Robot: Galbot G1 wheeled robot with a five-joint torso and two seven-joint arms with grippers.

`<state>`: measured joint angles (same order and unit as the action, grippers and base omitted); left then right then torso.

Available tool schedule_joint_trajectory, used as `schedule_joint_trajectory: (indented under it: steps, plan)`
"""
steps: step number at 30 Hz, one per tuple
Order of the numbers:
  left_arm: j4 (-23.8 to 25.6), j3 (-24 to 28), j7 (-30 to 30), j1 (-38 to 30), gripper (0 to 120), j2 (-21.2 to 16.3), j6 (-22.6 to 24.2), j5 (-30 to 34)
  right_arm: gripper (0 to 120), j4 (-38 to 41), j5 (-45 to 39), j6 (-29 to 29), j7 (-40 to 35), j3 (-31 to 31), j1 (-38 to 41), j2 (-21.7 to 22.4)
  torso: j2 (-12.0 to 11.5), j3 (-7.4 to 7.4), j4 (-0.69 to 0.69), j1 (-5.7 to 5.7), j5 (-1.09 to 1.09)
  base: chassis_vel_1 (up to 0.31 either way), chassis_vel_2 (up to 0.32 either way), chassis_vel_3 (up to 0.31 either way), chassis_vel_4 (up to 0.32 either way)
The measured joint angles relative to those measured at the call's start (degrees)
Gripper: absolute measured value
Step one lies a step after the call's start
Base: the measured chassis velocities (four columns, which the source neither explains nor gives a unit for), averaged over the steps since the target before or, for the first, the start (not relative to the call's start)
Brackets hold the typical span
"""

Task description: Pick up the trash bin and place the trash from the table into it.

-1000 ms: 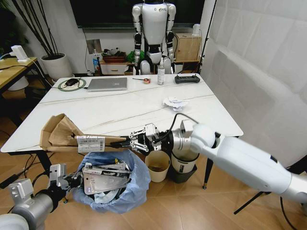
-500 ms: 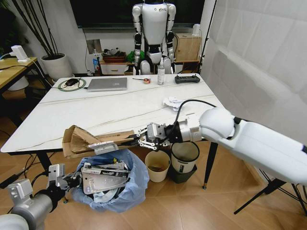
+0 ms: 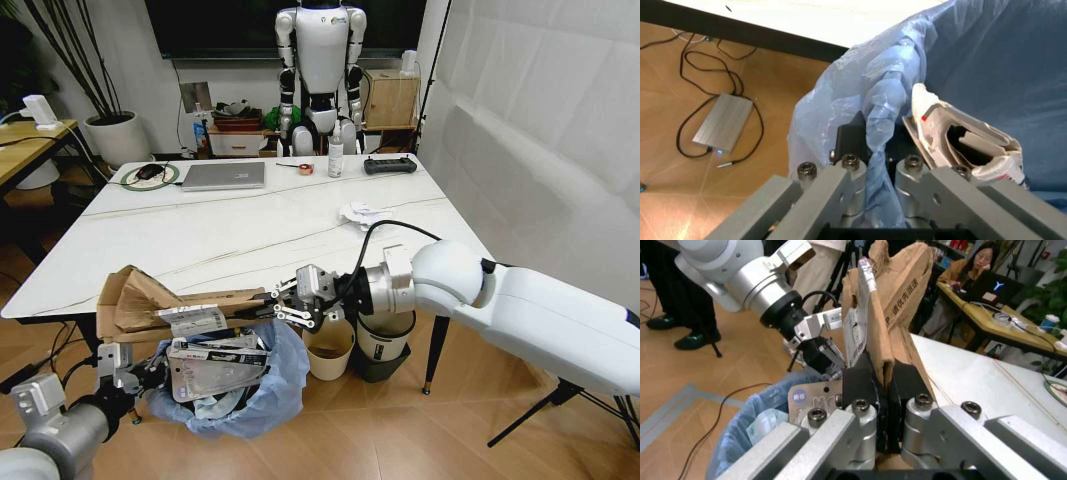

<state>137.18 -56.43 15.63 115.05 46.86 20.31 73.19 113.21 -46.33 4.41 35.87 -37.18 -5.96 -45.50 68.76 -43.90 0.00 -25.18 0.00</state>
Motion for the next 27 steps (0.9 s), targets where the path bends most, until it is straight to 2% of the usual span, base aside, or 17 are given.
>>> schedule_joint_trajectory:
  steps: [9,27]
  plan:
    - [0.12,0.06,-0.02,0.34,0,0.51,0.02,-0.10,0,-2.98,-0.28,-0.06,-0.47,-1.11,-0.59,-2.87,0.00,0.00,0.00,0.00,0.00,0.000,0.000,0.000,0.000]
    - [0.04,-0.21,-0.02,0.65,0,0.20,0.18,-0.05,0,-2.39,-0.94,-0.60,-0.48,-1.06,-2.21,-2.37,0.00,0.00,0.00,0.00,0.00,0.000,0.000,0.000,0.000]
